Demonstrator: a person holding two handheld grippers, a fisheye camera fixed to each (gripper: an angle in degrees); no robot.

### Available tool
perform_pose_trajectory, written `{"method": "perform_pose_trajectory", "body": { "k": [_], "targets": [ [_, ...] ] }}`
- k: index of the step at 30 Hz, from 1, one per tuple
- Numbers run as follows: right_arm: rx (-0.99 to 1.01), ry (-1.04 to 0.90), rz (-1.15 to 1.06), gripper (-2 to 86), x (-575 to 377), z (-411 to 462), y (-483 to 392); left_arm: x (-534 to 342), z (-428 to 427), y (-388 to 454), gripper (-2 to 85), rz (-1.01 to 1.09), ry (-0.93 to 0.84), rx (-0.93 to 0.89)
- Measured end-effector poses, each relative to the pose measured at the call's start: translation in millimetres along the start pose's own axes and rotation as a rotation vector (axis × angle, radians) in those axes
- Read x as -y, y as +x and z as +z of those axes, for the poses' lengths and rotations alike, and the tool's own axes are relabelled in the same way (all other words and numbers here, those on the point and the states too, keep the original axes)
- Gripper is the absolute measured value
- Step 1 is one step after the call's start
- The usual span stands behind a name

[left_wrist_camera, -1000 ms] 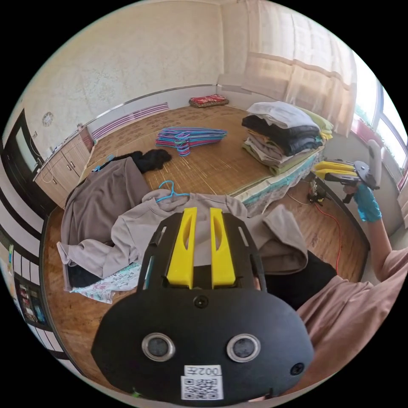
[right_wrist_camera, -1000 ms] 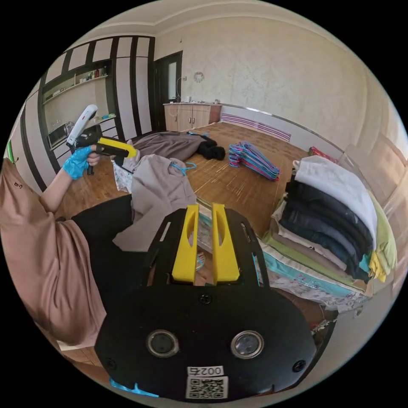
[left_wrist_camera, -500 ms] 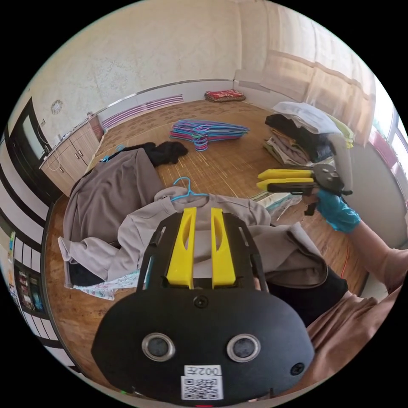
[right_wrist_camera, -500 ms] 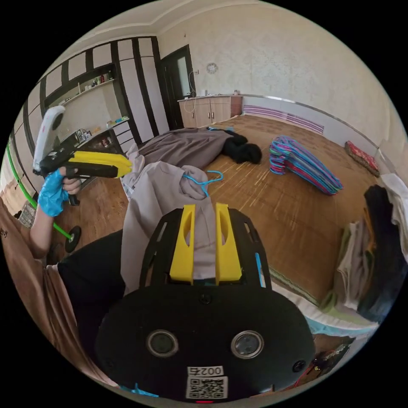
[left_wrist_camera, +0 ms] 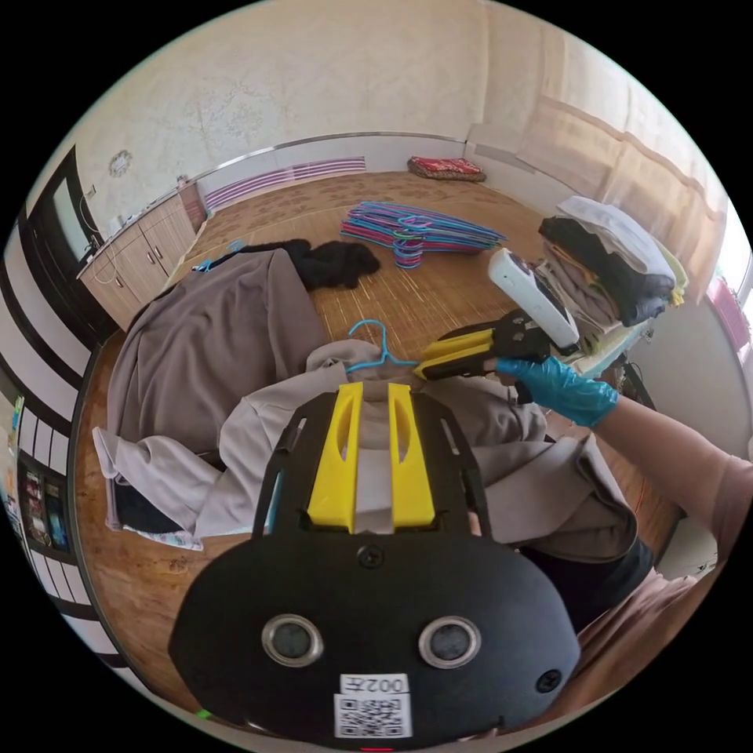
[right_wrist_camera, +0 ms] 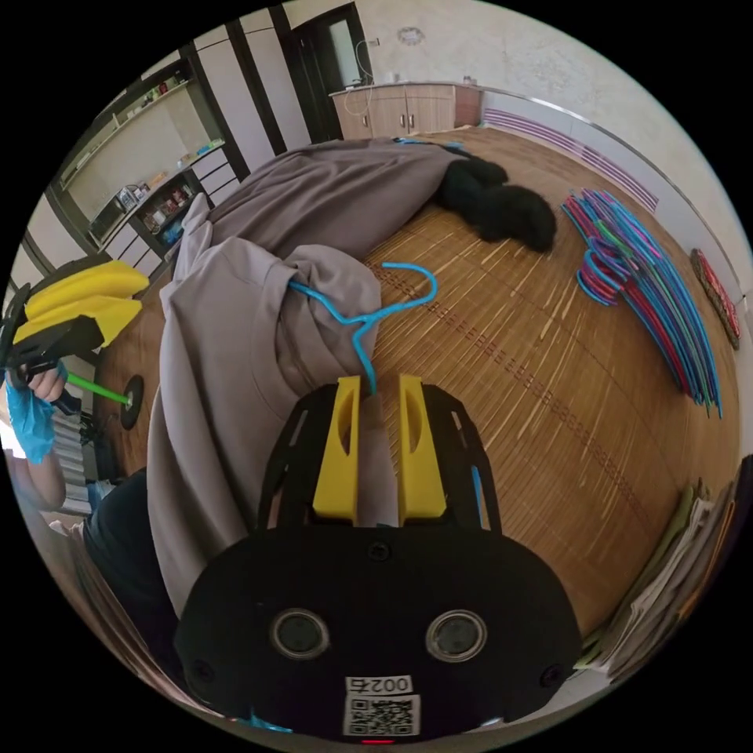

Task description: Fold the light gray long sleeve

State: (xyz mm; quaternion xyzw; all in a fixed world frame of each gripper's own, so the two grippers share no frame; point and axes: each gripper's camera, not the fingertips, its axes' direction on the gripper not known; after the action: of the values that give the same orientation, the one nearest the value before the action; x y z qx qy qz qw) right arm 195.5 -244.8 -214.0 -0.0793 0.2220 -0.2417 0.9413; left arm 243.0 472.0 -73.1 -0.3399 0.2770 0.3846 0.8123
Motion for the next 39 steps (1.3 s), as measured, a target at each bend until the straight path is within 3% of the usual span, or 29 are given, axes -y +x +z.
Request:
{"method": "perform_pose_trajectory", "body": {
  "k": [9,20,31,39],
  "targets": [
    [0.002,0.098,-0.047,0.6,-6,-15,-9,27,17,-6,3.3,-0.010,0.034,0.024],
    [0.001,0.274,-0.170,-0.1,-46,-78,-63,43,1,-2,8.1,0.103,0.132,0.087],
    [0.036,0.316,-0.217,3.3,-77,-100,-102,21,-38,21,4.8,0.214,0.250,0.138],
    [-0.131,0.329,-0.032,9.1,-109,-106,-104,1,-65,26,4.6,0.185,0.309,0.162]
  ]
}}
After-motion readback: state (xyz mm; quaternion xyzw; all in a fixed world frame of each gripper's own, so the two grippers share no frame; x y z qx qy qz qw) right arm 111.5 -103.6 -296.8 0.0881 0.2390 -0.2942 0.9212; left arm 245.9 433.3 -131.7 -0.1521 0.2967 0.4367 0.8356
